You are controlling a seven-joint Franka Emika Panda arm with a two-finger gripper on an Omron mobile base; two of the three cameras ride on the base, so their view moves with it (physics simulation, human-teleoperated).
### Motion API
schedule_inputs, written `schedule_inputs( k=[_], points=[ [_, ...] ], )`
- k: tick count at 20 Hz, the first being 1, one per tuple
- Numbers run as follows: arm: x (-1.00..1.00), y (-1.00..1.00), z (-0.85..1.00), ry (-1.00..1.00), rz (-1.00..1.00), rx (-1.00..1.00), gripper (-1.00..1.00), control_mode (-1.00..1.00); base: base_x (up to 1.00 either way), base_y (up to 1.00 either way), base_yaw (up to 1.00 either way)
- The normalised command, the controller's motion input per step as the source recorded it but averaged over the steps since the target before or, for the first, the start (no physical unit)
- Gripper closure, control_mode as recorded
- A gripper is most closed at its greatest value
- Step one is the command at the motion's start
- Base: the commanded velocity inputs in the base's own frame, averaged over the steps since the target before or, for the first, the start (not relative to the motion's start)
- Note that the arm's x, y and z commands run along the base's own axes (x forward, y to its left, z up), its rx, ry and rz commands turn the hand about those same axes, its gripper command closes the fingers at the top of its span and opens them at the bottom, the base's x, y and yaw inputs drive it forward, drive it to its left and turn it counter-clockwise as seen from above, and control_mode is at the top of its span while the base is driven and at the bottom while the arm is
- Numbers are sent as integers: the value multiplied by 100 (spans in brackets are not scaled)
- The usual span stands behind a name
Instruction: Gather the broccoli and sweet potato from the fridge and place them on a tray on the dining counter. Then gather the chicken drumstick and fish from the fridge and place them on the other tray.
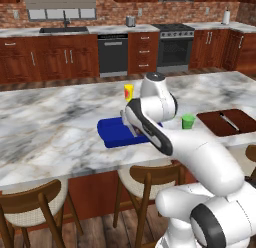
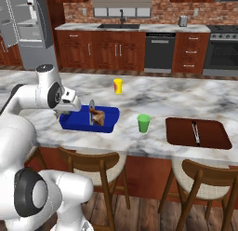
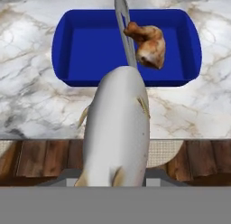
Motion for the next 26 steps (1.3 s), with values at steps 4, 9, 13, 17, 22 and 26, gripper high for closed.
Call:
schedule_inputs(
  k=[4, 9, 13, 17, 22, 26],
  points=[
    [33, 0, -19, 9, 0, 0, 100, -100, 0, 0, 0],
    [80, 18, -30, 0, -3, 0, 100, -100, 0, 0, 0],
    [69, 28, -30, 1, -2, 0, 100, -100, 0, 0, 0],
    [43, 28, -29, 12, 0, 0, 100, -100, 0, 0, 0],
    [36, 10, -35, 8, 0, 0, 100, -100, 0, 0, 0],
    [32, 7, -31, 1, 0, 0, 100, -100, 0, 0, 0]
  ],
)
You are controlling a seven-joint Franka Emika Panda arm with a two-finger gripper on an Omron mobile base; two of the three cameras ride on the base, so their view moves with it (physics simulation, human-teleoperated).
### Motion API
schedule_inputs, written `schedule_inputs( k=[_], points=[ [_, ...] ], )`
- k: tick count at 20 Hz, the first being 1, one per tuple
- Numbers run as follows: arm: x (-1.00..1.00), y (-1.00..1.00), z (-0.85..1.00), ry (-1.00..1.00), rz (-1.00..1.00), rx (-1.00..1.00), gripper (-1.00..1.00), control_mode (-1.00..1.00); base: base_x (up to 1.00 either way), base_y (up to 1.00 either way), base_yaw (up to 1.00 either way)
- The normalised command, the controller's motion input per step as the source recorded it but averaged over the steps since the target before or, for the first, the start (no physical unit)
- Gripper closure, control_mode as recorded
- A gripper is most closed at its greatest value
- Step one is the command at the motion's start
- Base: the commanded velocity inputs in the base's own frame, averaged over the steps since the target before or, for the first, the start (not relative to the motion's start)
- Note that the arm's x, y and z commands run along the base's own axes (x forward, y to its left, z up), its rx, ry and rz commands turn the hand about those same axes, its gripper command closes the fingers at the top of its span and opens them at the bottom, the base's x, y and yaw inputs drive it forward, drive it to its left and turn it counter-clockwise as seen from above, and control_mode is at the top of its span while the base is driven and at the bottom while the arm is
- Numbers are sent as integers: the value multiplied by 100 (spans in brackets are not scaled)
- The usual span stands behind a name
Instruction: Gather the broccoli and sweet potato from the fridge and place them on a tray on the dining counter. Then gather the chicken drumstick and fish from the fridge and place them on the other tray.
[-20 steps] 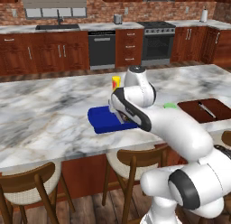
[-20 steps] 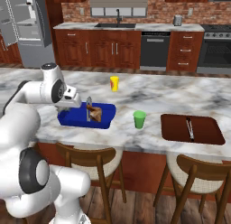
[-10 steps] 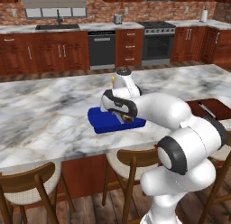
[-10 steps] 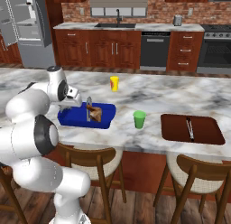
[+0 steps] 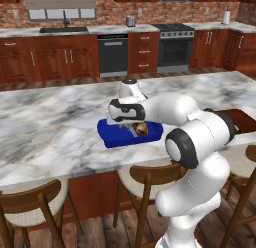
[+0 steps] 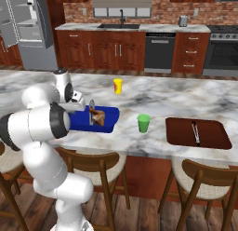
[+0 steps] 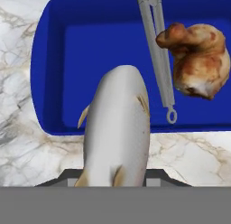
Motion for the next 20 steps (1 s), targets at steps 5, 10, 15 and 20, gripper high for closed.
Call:
schedule_inputs(
  k=[5, 10, 15, 20],
  points=[
    [25, 9, -26, 0, 0, 0, 100, -100, 0, 0, 0],
    [25, 4, -23, -1, 0, 0, 100, -100, 0, 0, 0],
    [27, 7, -21, -2, 0, 0, 100, -100, 0, 0, 0],
    [8, 12, -18, 0, -1, 0, 100, -100, 0, 0, 0]
  ],
)
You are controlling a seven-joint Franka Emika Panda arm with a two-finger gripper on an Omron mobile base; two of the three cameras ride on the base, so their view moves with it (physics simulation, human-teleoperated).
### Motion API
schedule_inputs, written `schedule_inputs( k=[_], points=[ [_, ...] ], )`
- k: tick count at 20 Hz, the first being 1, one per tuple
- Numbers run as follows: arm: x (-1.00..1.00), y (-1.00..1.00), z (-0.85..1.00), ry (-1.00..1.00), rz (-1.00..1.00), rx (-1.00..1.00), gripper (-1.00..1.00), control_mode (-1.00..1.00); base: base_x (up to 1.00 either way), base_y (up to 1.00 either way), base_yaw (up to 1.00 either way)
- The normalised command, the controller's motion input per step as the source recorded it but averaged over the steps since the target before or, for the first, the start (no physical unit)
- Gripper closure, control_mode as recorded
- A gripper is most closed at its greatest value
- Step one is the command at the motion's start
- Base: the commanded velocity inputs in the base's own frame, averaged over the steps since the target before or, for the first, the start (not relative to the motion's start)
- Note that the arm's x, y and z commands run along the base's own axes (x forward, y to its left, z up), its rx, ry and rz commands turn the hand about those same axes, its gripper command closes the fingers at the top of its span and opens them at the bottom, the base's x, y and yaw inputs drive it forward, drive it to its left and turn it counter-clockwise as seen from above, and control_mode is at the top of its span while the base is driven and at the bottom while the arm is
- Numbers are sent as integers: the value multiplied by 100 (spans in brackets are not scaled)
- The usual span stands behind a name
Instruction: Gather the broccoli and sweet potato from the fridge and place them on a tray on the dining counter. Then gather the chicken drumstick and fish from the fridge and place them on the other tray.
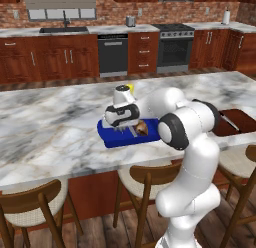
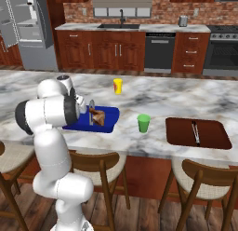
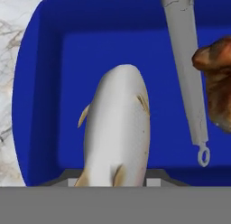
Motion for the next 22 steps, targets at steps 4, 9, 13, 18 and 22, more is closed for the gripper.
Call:
schedule_inputs(
  k=[4, 9, 13, 18, 22],
  points=[
    [13, 4, -21, 0, -1, 0, 100, -100, 0, 0, 0],
    [23, 0, -27, 0, 0, 0, 100, -100, 0, 0, 0],
    [26, 2, -20, 0, 0, 0, 100, -100, 0, 0, 0],
    [26, 10, -11, 0, 0, 0, 100, -100, 0, 0, 0],
    [29, 11, -8, 0, 0, 0, 100, -100, 0, 0, 0]
  ],
)
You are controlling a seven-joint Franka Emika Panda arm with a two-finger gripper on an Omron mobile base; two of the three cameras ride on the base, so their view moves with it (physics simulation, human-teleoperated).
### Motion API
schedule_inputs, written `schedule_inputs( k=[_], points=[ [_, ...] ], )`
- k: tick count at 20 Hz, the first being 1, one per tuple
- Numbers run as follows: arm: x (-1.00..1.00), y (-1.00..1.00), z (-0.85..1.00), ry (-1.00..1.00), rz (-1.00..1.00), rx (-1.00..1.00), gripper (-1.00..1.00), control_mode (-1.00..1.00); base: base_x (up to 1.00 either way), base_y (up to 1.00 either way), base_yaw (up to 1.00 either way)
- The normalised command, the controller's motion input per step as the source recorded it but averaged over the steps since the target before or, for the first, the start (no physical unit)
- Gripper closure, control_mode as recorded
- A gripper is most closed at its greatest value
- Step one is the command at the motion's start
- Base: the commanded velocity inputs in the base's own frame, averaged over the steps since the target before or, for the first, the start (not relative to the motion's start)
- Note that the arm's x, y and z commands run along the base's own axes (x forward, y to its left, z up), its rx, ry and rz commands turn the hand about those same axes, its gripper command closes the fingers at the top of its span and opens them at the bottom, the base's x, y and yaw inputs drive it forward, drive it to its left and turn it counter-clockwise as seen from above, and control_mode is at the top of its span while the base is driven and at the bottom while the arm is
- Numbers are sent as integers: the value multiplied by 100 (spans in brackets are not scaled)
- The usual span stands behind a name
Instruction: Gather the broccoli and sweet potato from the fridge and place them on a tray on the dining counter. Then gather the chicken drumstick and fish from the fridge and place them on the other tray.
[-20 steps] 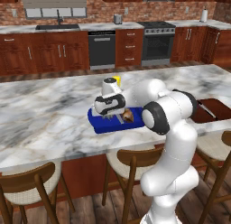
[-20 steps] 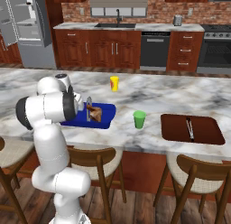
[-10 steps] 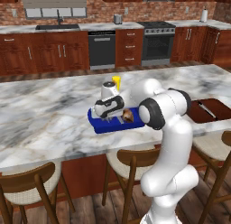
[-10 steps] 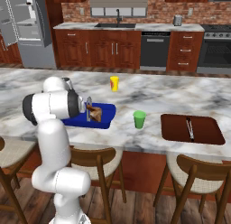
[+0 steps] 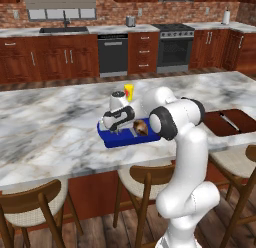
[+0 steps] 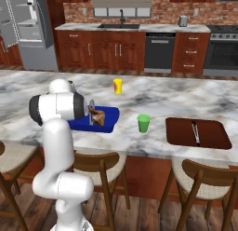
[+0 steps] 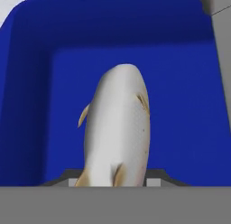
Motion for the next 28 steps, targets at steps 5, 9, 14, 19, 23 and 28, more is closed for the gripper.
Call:
schedule_inputs(
  k=[5, 9, 14, 19, 23, 28],
  points=[
    [37, 4, -16, 0, 0, 0, 100, -100, 0, 0, 0],
    [29, 3, -23, 0, 0, 0, 100, -100, 0, 0, 0],
    [6, 9, -18, 0, 0, 0, 100, -100, 0, 0, 0],
    [0, 1, -1, 0, 0, 0, -100, -100, 0, 0, 0],
    [0, 0, 1, 0, 0, 0, -100, -100, 0, 0, 0],
    [-14, -13, 40, -5, -1, 0, -100, -100, 0, 0, 0]
  ],
)
